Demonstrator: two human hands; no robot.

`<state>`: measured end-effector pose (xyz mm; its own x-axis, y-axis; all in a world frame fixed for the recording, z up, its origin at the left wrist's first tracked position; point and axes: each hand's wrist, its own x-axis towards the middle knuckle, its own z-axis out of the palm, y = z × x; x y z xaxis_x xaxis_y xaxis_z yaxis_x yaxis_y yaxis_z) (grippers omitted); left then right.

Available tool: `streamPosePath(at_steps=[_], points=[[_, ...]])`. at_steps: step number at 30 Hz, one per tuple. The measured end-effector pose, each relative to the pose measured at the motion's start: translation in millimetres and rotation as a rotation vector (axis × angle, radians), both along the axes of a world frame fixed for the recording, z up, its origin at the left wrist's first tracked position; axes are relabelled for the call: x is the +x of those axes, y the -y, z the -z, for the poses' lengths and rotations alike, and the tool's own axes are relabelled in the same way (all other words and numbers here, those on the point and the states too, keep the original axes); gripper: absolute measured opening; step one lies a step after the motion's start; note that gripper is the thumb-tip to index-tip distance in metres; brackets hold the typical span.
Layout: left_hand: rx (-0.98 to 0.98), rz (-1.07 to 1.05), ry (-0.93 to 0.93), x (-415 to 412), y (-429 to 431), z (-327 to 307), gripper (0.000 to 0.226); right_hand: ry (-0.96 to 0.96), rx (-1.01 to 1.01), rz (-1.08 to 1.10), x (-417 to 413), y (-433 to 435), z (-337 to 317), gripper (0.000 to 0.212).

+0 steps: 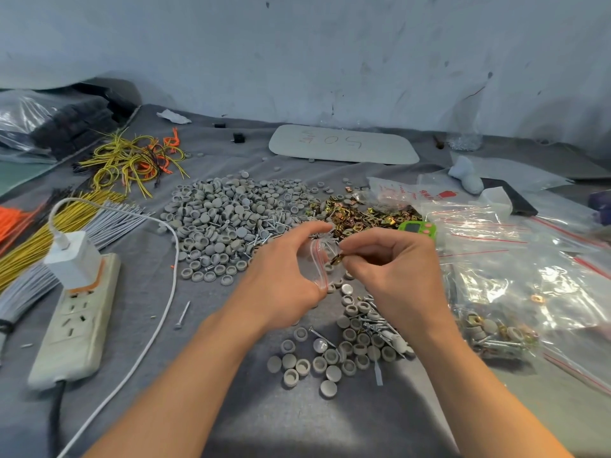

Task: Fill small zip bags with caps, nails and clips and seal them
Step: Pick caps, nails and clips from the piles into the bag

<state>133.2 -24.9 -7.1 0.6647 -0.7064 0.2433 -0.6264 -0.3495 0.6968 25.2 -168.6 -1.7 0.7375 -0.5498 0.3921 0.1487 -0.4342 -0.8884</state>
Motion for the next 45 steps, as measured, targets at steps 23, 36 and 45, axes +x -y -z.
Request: streamPosePath(at_steps=[23, 36, 45], points=[[-0.416, -0.141, 0.129, -23, 1, -15, 0.012, 0.005, 0.494, -0.206, -9, -7, -13, 0.008], [-0.268, -0.167, 0.375, -30, -9, -23, 0.011, -0.152, 0.35, -0.258, -7, -5, -9, 0.017], [-0.216, -0.238, 0.63, -31, -7, -23, 0.006, -0.077, 0.033, -0.181, -7, -13, -12, 0.024]])
